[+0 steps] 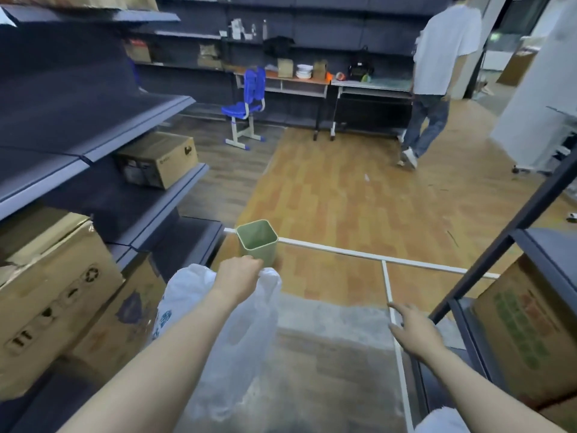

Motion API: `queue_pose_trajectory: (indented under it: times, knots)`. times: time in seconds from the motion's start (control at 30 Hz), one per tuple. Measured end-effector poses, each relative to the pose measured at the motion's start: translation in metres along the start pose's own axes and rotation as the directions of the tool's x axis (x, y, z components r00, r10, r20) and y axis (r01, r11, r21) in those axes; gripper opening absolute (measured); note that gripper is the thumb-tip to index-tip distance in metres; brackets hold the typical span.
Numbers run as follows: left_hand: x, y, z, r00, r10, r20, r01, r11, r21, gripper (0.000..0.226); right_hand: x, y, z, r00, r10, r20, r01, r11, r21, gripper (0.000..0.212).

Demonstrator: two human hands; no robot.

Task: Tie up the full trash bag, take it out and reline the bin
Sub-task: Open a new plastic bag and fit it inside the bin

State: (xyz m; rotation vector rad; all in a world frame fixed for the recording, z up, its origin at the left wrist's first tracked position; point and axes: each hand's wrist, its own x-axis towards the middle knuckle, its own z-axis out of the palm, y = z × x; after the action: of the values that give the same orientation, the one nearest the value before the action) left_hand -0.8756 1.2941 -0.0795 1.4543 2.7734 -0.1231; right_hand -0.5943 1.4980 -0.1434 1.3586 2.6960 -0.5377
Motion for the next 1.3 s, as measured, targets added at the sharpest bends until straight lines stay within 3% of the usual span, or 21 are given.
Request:
queue_pose_trajectory:
  times: [0.23, 0.43, 0.57, 0.73, 0.8, 0.9, 1.03, 1.17, 1.3]
  knots:
    - [0.104, 0.007, -0.018, 0.996, -0.072, -0.056, 0.071, 0.997, -0.021, 0.020, 0.149, -0.040, -0.059, 0.988, -0.151, -0.008, 0.150, 0.984, -0.092, 0.048]
    - [0.185, -0.041, -0.015, 0.976, -0.210, -0.054, 0.206, 0.976, -0.072, 0.012, 0.280, -0.103, -0.080, 0.945, -0.326, 0.016, 0.325, 0.937, -0.132, 0.047]
    - [0.245, -0.082, -0.002, 0.936, -0.344, -0.070, 0.319, 0.918, -0.237, 0.014, 0.351, -0.146, -0.091, 0.929, -0.371, -0.020, 0.367, 0.926, -0.092, 0.048]
    - [0.318, -0.095, 0.004, 0.920, -0.390, -0.036, 0.353, 0.867, -0.351, 0.028, 0.424, -0.169, -0.113, 0.908, -0.418, -0.013, 0.414, 0.903, -0.113, 0.048]
    - [0.352, -0.090, 0.001, 0.916, -0.400, -0.031, 0.351, 0.836, -0.422, 0.024, 0.454, -0.173, -0.119, 0.906, -0.420, 0.042, 0.422, 0.899, -0.117, 0.052]
    - [0.409, -0.085, -0.003, 0.918, -0.395, 0.015, 0.363, 0.827, -0.429, 0.026, 0.510, -0.180, -0.120, 0.899, -0.403, 0.172, 0.427, 0.895, -0.129, 0.066]
    - [0.488, -0.092, -0.005, 0.898, -0.437, 0.057, 0.402, 0.760, -0.511, 0.035, 0.593, -0.193, -0.120, 0.855, -0.395, 0.336, 0.441, 0.895, -0.068, 0.103]
    - [0.552, -0.104, -0.018, 0.823, -0.566, 0.044, 0.467, 0.631, -0.620, 0.035, 0.653, -0.221, -0.113, 0.744, -0.503, 0.441, 0.492, 0.858, 0.149, 0.136]
    - [0.584, -0.130, -0.027, 0.708, -0.706, 0.024, 0.500, 0.477, -0.722, 0.035, 0.676, -0.268, -0.085, 0.650, -0.589, 0.481, 0.519, 0.806, 0.286, 0.146]
